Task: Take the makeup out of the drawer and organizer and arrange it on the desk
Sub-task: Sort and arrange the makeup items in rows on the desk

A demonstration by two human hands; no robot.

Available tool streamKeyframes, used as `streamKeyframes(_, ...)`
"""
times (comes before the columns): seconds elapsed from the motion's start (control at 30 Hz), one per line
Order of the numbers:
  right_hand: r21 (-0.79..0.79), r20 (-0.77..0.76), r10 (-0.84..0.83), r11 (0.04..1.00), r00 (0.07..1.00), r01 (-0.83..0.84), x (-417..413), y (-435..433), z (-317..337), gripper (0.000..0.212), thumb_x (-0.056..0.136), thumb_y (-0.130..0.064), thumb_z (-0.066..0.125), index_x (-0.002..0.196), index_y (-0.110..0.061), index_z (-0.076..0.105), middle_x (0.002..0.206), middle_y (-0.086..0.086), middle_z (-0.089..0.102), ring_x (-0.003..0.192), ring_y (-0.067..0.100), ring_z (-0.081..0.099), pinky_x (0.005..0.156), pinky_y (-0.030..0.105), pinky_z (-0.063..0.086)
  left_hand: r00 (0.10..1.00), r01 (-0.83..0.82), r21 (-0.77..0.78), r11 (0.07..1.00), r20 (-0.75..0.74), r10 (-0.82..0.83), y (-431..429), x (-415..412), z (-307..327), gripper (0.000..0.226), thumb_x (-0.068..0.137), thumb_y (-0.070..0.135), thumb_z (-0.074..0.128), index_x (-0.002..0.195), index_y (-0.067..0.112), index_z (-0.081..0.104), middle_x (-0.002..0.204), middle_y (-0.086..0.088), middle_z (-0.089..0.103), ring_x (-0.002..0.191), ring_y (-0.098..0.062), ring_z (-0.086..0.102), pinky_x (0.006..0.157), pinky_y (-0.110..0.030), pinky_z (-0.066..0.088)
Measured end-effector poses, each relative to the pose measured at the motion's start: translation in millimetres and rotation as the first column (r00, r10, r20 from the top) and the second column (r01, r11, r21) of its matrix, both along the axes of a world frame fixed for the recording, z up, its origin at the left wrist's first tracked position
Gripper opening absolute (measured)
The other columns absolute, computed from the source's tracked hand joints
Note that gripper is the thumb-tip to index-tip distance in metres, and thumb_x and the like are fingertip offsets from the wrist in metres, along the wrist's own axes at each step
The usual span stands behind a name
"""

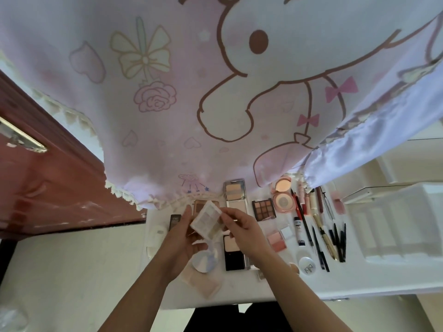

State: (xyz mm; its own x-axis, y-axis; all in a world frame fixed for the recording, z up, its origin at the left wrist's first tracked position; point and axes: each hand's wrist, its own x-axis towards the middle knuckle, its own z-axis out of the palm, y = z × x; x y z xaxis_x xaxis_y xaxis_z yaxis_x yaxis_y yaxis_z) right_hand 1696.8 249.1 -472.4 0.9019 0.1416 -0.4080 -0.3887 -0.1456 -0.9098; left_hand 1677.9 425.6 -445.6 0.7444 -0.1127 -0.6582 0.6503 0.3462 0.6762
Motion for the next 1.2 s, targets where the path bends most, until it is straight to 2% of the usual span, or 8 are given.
streamKeyframes(0.1, -0.015, 0.075, 0.044, 0.999, 0.996, -0.043, -0.5, -8.6, 11.1, 0.022, 0.099, -0.017, 0.058, 0.116, -0.022, 0.071, 0.105, -0.007, 0.073, 0.094, 0.005, 0.066, 0.085, 0.024, 0.055, 0.995, 0.083, -0.184, 0.979, -0.042, -0.093, -3.1, 3.2, 14.5, 0.042, 0.096, 0.041, 0.052, 0.123, 0.011, 0.068, 0.114, -0.018, 0.067, 0.095, -0.024, 0.062, 0.077, -0.034, 0.048)
streamKeyframes(0.2, -0.046, 0.121, 0.065, 0.997, 0.991, -0.06, -0.3, -13.4, 21.6, 0.021, 0.098, -0.015, 0.06, 0.111, -0.028, 0.071, 0.105, -0.01, 0.072, 0.096, 0.0, 0.066, 0.083, 0.019, 0.054, 0.991, 0.093, -0.307, 0.947, -0.061, -0.117, -1.0, 2.9, 17.2, 0.041, 0.097, 0.032, 0.057, 0.128, 0.006, 0.063, 0.117, -0.02, 0.063, 0.097, -0.026, 0.06, 0.075, -0.034, 0.051)
streamKeyframes(0.5, -0.112, 0.171, 0.052, 0.993, 0.984, -0.033, -19.4, -25.2, 44.5, 0.027, 0.09, -0.04, 0.069, 0.117, -0.037, 0.066, 0.112, -0.016, 0.069, 0.096, 0.003, 0.067, 0.081, 0.024, 0.058, 0.986, 0.168, -0.338, 0.926, 0.039, -0.164, -12.6, -1.6, 15.5, 0.069, 0.062, 0.039, 0.09, 0.12, 0.01, 0.069, 0.119, -0.019, 0.065, 0.108, -0.029, 0.062, 0.091, -0.041, 0.053)
streamKeyframes(0.67, -0.196, 0.063, 0.149, 0.971, 0.987, -0.134, -31.3, -34.8, 47.1, 0.07, 0.069, -0.073, 0.072, 0.129, -0.041, 0.057, 0.116, -0.021, 0.065, 0.099, -0.005, 0.064, 0.087, 0.026, 0.057, 0.993, 0.092, -0.221, 0.971, 0.095, -0.073, -19.8, 2.7, 13.4, 0.082, 0.068, 0.031, 0.087, 0.129, -0.011, 0.052, 0.129, -0.035, 0.054, 0.121, -0.046, 0.053, 0.109, -0.052, 0.041)
streamKeyframes(0.8, -0.07, 0.009, 0.116, 0.991, 0.993, -0.116, -32.2, -37.0, 39.9, 0.065, 0.066, -0.071, 0.075, 0.122, -0.039, 0.066, 0.106, -0.011, 0.073, 0.101, 0.007, 0.069, 0.094, 0.037, 0.057, 0.984, 0.098, -0.147, 0.984, 0.161, -0.074, -22.6, 5.4, 14.5, 0.083, 0.064, 0.029, 0.089, 0.121, -0.018, 0.052, 0.116, -0.031, 0.059, 0.117, -0.051, 0.054, 0.1, -0.049, 0.05)
streamKeyframes(0.97, -0.033, 0.016, 0.05, 0.998, 0.999, -0.05, -33.7, -34.5, 39.2, 0.051, 0.071, -0.051, 0.079, 0.118, -0.033, 0.072, 0.099, -0.011, 0.075, 0.095, 0.01, 0.069, 0.093, 0.032, 0.057, 0.971, 0.134, -0.05, 0.99, 0.207, -0.121, -24.1, 5.5, 16.2, 0.033, 0.082, 0.012, 0.071, 0.112, -0.003, 0.069, 0.114, -0.027, 0.068, 0.105, -0.038, 0.065, 0.087, -0.038, 0.057)
streamKeyframes(1.07, -0.058, 0.037, 0.063, 0.996, 0.997, -0.061, -32.7, -34.4, 42.4, 0.044, 0.076, -0.044, 0.077, 0.119, -0.032, 0.072, 0.097, -0.014, 0.074, 0.091, 0.007, 0.068, 0.087, 0.025, 0.056, 0.974, 0.12, -0.038, 0.992, 0.199, -0.11, -25.8, 6.5, 18.3, 0.036, 0.077, 0.015, 0.076, 0.11, 0.001, 0.072, 0.114, -0.026, 0.068, 0.106, -0.038, 0.065, 0.091, -0.041, 0.056)
streamKeyframes(1.2, 0.086, -0.027, 0.014, 0.996, 1.0, -0.012, -32.4, -31.1, 41.1, 0.063, 0.069, -0.049, 0.083, 0.126, -0.028, 0.066, 0.103, 0.0, 0.072, 0.1, 0.019, 0.068, 0.095, 0.034, 0.056, 0.976, 0.082, -0.052, 0.995, 0.204, -0.07, -25.2, 8.0, 15.5, 0.047, 0.074, 0.02, 0.077, 0.116, 0.0, 0.068, 0.119, -0.028, 0.065, 0.112, -0.043, 0.062, 0.101, -0.051, 0.048)
